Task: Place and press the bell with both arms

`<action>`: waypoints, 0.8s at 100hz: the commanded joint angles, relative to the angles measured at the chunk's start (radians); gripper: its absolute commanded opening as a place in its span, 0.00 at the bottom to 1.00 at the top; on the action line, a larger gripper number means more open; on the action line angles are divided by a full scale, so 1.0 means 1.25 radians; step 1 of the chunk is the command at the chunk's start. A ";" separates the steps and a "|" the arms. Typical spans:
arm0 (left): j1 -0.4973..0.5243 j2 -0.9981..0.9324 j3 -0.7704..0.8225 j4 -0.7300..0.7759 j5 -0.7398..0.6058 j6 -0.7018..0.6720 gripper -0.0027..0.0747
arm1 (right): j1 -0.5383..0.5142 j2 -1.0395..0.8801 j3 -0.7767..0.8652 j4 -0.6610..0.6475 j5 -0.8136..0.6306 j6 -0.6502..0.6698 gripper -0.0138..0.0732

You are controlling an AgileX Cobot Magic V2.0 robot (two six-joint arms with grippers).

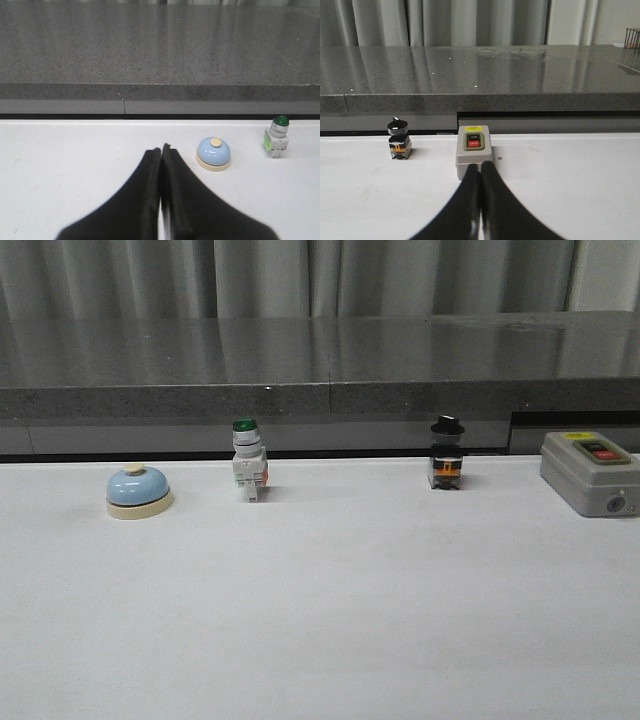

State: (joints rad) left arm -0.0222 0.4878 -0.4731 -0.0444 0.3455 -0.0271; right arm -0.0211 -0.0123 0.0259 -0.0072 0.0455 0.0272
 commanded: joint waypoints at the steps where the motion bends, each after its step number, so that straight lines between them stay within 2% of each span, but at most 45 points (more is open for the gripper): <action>1: -0.006 0.070 -0.063 -0.006 -0.045 -0.008 0.01 | -0.001 -0.014 -0.011 -0.009 -0.066 -0.001 0.09; 30: -0.006 0.283 -0.208 -0.006 0.061 -0.008 0.01 | -0.001 -0.014 -0.011 -0.009 -0.066 -0.001 0.09; 43: -0.012 0.371 -0.256 -0.012 0.070 -0.001 0.01 | -0.001 -0.014 -0.011 -0.009 -0.066 -0.001 0.09; 48: -0.023 0.399 -0.274 -0.012 0.070 0.027 0.04 | -0.001 -0.014 -0.011 -0.009 -0.066 -0.001 0.09; 53: -0.040 0.427 -0.290 -0.012 0.070 0.043 0.11 | -0.001 -0.014 -0.011 -0.009 -0.066 -0.001 0.09; 60: -0.066 0.468 -0.311 -0.012 0.066 0.051 0.25 | -0.001 -0.014 -0.011 -0.009 -0.066 -0.001 0.09; 74: -0.104 0.552 -0.356 -0.012 0.050 0.051 0.66 | -0.001 -0.014 -0.011 -0.009 -0.066 -0.001 0.09; 80: -0.109 0.589 -0.377 -0.013 0.051 0.051 0.78 | -0.001 -0.014 -0.011 -0.009 -0.066 -0.001 0.09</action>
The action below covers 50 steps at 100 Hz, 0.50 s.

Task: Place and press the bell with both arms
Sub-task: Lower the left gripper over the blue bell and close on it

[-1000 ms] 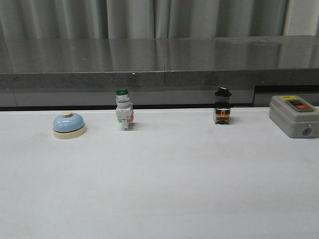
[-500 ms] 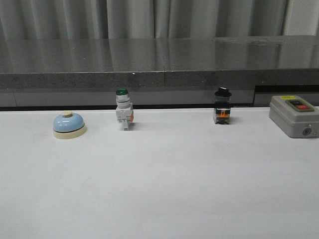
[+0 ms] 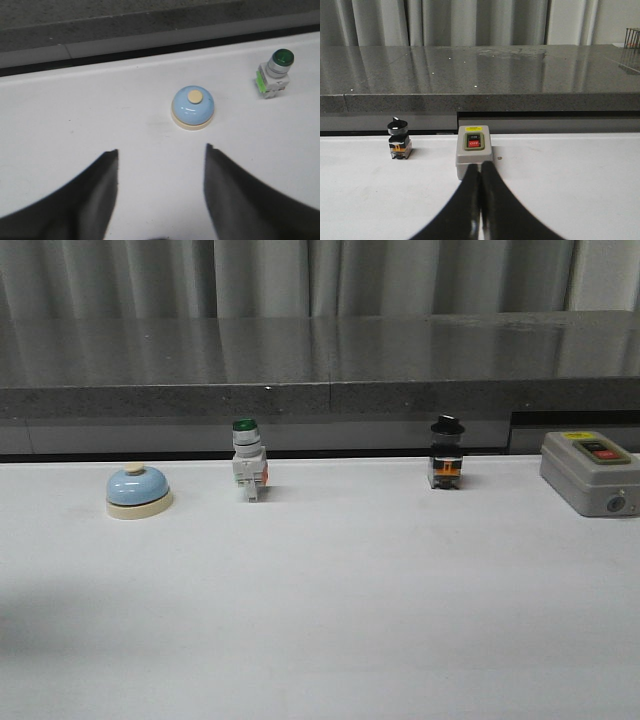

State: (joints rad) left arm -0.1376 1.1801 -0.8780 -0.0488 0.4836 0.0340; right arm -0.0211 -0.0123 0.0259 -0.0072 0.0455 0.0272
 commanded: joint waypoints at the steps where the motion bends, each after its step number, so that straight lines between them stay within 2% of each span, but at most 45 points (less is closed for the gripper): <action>1: -0.017 0.044 -0.059 -0.010 -0.059 0.003 0.80 | -0.001 -0.014 -0.011 -0.009 -0.066 -0.001 0.09; 6: -0.017 0.078 -0.082 -0.015 -0.052 0.003 0.82 | -0.001 -0.014 -0.011 -0.009 -0.066 -0.001 0.09; 50: -0.050 0.392 -0.359 -0.070 0.129 0.003 0.82 | -0.001 -0.014 -0.011 -0.009 -0.066 -0.001 0.09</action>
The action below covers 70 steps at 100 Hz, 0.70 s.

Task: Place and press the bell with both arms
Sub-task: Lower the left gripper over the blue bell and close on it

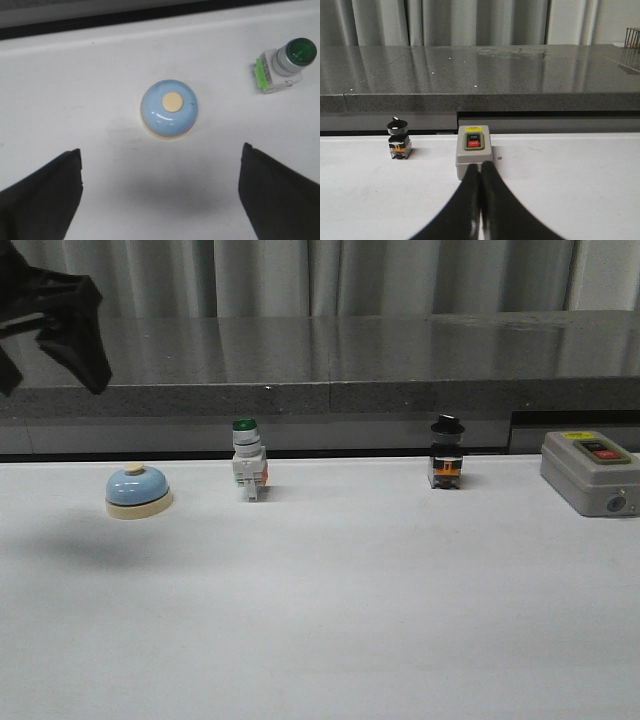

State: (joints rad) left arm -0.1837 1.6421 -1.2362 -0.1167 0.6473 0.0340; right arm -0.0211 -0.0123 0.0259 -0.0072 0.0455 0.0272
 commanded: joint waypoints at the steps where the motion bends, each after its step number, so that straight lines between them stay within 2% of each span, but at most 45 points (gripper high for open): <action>1: -0.014 0.027 -0.076 -0.016 0.003 0.003 0.82 | -0.001 -0.014 -0.011 -0.009 -0.066 -0.001 0.09; 35: -0.023 0.230 -0.250 -0.023 0.084 0.003 0.82 | -0.001 -0.014 -0.011 -0.009 -0.066 -0.001 0.09; 70: -0.023 0.353 -0.342 -0.023 0.125 0.003 0.82 | -0.001 -0.014 -0.011 -0.009 -0.065 -0.001 0.09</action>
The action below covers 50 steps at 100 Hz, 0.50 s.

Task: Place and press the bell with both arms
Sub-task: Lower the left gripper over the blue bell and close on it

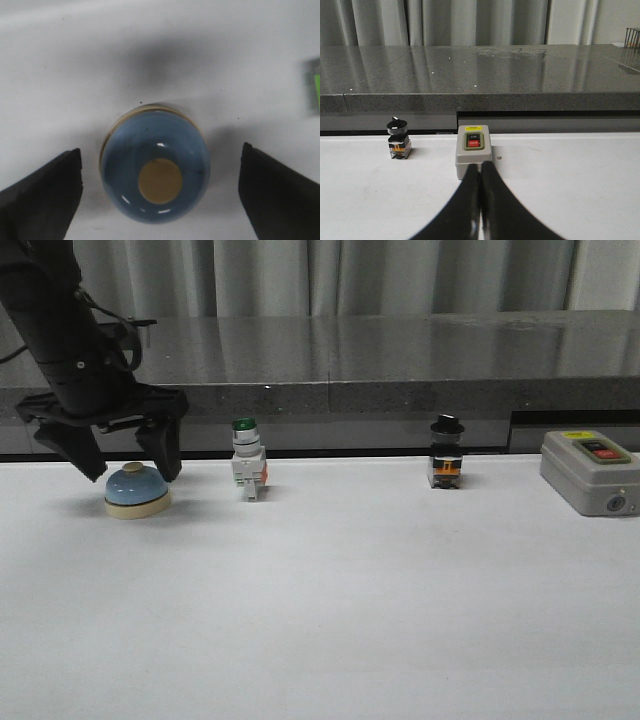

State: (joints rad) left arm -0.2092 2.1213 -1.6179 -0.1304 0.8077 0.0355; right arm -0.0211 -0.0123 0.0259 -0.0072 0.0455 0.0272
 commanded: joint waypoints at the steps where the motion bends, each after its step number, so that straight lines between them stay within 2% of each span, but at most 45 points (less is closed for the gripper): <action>1: -0.003 -0.029 -0.037 -0.012 -0.004 0.001 0.82 | -0.001 -0.014 -0.011 -0.009 -0.065 -0.001 0.09; 37: -0.003 -0.015 -0.037 -0.012 -0.002 0.001 0.81 | -0.001 -0.014 -0.011 -0.009 -0.065 -0.001 0.09; 50: -0.003 -0.015 -0.037 -0.012 0.000 0.001 0.70 | -0.001 -0.014 -0.011 -0.009 -0.065 -0.001 0.09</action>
State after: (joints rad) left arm -0.2092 2.1579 -1.6328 -0.1304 0.8224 0.0355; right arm -0.0211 -0.0123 0.0259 -0.0072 0.0455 0.0272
